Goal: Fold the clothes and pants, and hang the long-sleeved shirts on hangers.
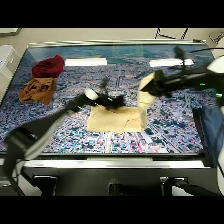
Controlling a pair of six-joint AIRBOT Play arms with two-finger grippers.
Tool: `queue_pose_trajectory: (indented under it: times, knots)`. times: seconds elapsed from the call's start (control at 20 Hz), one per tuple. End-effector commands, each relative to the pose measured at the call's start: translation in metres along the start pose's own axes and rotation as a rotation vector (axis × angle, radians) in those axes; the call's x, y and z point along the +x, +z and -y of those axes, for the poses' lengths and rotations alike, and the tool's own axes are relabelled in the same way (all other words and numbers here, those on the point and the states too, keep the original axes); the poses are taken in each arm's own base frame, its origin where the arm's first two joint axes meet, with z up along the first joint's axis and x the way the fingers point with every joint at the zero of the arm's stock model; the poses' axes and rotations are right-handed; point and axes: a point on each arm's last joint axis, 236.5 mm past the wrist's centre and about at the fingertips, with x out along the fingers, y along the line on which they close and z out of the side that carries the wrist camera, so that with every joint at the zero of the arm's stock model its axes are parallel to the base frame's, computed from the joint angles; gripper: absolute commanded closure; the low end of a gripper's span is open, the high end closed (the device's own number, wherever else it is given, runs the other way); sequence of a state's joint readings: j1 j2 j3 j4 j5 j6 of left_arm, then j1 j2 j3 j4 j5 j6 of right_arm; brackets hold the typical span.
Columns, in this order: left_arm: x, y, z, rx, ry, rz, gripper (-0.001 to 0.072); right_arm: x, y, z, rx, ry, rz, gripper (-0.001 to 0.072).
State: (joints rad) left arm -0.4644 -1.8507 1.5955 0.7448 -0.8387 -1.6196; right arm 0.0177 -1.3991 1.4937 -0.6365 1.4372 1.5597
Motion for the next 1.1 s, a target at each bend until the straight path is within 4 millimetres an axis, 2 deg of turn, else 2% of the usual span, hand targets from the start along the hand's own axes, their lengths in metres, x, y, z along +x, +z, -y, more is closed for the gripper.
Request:
queue_pose_trajectory:
  times: [0.0, 0.05, 0.15, 0.25, 0.3, 0.35, 0.4, 0.45, 0.55, 0.65, 0.7, 0.75, 0.8, 0.85, 0.9, 0.95, 1.05]
  knots:
    - [-0.16, 0.05, -0.095, 0.102, 0.354, 0.065, 0.0685, 0.091, 0.007, -0.007, 0.052, 0.104, -0.064, 0.0669]
    - [-0.208, 0.06, -0.102, 0.1, 0.397, 0.121, 0.0685, 0.122, 0.002, -0.004, 0.079, 0.114, -0.095, 0.0669]
    - [-0.283, 0.069, -0.098, 0.091, 0.433, 0.24, 0.0685, 0.185, -0.016, 0.002, 0.157, 0.143, -0.168, 0.0668]
    - [-0.332, 0.071, -0.081, 0.108, 0.436, 0.346, 0.0685, 0.24, -0.036, 0.011, 0.253, 0.166, -0.222, 0.064]
    - [-0.349, 0.07, -0.071, 0.135, 0.438, 0.383, 0.0685, 0.263, -0.046, 0.015, 0.303, 0.176, -0.245, 0.048]
    - [-0.359, 0.068, -0.062, 0.157, 0.44, 0.407, 0.0685, 0.276, -0.052, 0.017, 0.347, 0.2, -0.261, 0.0218]
    - [-0.366, 0.066, -0.057, 0.166, 0.44, 0.422, 0.0684, 0.279, -0.052, 0.016, 0.351, 0.237, -0.27, 0.0086]
    - [-0.37, 0.065, -0.052, 0.173, 0.438, 0.432, 0.0685, 0.272, -0.046, 0.019, 0.344, 0.247, -0.266, 0.0086]
    - [-0.373, 0.064, -0.049, 0.18, 0.437, 0.441, 0.0685, 0.232, -0.013, 0.034, 0.33, 0.252, -0.21, 0.0086]
    - [-0.373, 0.064, -0.049, 0.187, 0.439, 0.438, 0.0685, 0.168, 0.024, 0.061, 0.297, 0.208, -0.128, 0.0087]
    - [-0.373, 0.064, -0.049, 0.196, 0.441, 0.437, 0.0684, 0.131, 0.034, 0.087, 0.281, 0.131, -0.096, 0.0087]
    - [-0.373, 0.064, -0.049, 0.197, 0.441, 0.436, 0.0685, 0.096, 0.036, 0.12, 0.281, 0.014, -0.082, 0.0082]
    - [-0.373, 0.064, -0.049, 0.201, 0.442, 0.436, 0.0684, 0.058, 0.028, 0.163, 0.303, -0.147, -0.088, 0.008]
    - [-0.373, 0.064, -0.049, 0.205, 0.443, 0.435, 0.0684, 0.022, 0.011, 0.204, 0.343, -0.303, -0.117, 0.008]
    - [-0.373, 0.064, -0.049, 0.204, 0.442, 0.435, 0.0684, -0.001, -0.008, 0.234, 0.387, -0.406, -0.149, 0.0081]
    - [-0.373, 0.063, -0.049, 0.205, 0.441, 0.434, 0.0685, -0.009, -0.025, 0.251, 0.443, -0.439, -0.177, 0.008]
    - [-0.37, 0.063, -0.046, 0.21, 0.438, 0.43, 0.0684, 0.014, -0.052, 0.262, 0.494, -0.371, -0.213, 0.0082]
